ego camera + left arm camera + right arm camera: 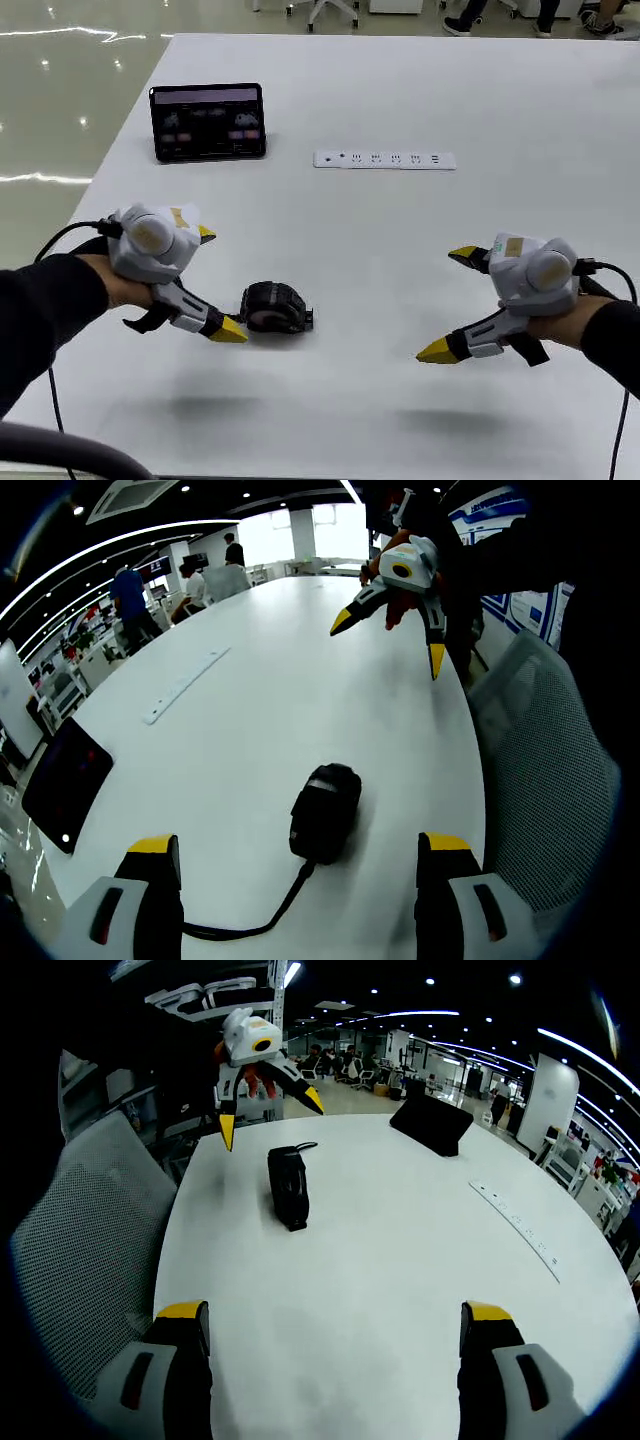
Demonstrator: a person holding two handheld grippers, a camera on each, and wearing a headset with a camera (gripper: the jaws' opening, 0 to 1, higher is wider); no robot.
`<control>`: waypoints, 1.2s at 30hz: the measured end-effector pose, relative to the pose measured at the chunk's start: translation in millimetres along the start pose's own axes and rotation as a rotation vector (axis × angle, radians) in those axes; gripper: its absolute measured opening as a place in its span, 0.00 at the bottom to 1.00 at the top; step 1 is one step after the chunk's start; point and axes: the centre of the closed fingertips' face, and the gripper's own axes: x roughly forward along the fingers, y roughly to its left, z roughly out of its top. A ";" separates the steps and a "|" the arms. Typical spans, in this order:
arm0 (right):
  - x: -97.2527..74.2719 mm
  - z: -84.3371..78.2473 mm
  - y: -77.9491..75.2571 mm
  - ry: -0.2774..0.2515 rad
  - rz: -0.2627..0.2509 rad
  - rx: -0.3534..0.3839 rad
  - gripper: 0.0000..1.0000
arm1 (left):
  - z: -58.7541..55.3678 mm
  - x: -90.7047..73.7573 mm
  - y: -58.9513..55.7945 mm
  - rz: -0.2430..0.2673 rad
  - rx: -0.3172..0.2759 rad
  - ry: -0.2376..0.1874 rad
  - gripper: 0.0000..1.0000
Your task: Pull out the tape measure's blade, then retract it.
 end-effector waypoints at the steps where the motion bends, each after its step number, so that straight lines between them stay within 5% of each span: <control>1: 6.9 -0.4 -2.3 0.006 0.008 -0.007 1.00 | 0.5 3.6 1.2 -0.008 0.007 0.007 0.93; 18: 84.6 36.7 14.3 0.030 0.126 -0.119 0.93 | 4.9 45.5 -13.2 -0.150 0.189 0.131 0.64; 24: 101.0 41.6 17.9 0.047 0.142 -0.110 0.90 | 2.4 53.2 -18.7 -0.175 0.204 0.152 0.59; 31: 114.5 48.0 22.3 0.046 0.154 -0.097 0.84 | -0.2 61.7 -27.0 -0.210 0.252 0.190 0.32; 36: 119.3 52.3 29.5 0.042 0.179 -0.119 0.73 | -3.2 62.0 -25.1 -0.210 0.266 0.207 0.31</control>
